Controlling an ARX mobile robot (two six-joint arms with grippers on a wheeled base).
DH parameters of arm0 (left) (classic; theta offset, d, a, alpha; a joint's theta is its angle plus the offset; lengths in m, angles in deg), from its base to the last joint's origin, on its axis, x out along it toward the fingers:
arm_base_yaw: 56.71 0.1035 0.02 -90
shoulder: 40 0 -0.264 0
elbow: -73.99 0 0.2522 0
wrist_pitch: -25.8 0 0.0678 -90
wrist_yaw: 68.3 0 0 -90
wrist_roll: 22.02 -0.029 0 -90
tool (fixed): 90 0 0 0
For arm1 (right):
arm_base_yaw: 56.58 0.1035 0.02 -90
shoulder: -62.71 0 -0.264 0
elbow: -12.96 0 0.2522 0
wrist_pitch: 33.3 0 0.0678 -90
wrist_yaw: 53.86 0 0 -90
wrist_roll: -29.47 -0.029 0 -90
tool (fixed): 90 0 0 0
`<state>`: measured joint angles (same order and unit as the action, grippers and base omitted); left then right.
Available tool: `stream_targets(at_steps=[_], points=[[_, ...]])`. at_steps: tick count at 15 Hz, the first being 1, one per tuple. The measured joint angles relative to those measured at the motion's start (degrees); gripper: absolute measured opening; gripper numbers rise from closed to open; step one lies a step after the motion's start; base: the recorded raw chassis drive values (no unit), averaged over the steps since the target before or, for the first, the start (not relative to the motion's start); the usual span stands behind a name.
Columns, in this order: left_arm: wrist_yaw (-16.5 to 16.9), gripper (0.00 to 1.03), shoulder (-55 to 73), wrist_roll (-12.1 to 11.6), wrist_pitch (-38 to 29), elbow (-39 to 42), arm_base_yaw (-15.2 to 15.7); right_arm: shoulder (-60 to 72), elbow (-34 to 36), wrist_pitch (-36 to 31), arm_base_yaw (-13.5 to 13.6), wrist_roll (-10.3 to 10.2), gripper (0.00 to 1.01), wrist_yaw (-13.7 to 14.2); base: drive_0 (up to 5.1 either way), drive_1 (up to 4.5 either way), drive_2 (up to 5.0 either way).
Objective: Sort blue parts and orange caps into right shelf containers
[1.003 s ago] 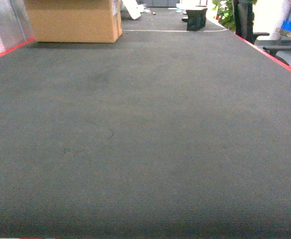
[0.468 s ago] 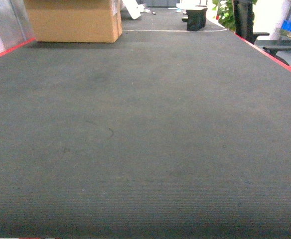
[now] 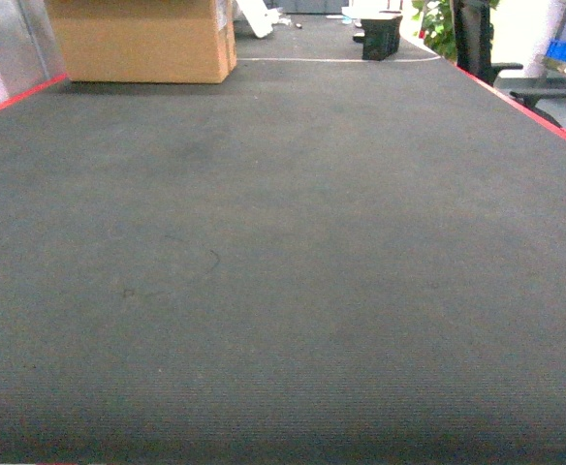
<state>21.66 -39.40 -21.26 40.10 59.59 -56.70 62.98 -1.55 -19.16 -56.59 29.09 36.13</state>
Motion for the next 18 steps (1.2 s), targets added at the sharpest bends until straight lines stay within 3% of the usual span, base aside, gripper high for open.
stream_targets(at_steps=[7, 18], points=[[0.00, 0.42, 0.00, 0.00, -0.11, 0.00, 0.02, 0.00, 0.00, -0.02, 0.00, 0.00, 0.46, 0.00, 0.0, 0.00, 0.0], [-0.04, 0.42, 0.00, 0.00, -0.13, 0.00, 0.02, 0.00, 0.00, -0.02, 0.00, 0.00, 0.46, -0.02, -1.6, -1.58, -1.6]])
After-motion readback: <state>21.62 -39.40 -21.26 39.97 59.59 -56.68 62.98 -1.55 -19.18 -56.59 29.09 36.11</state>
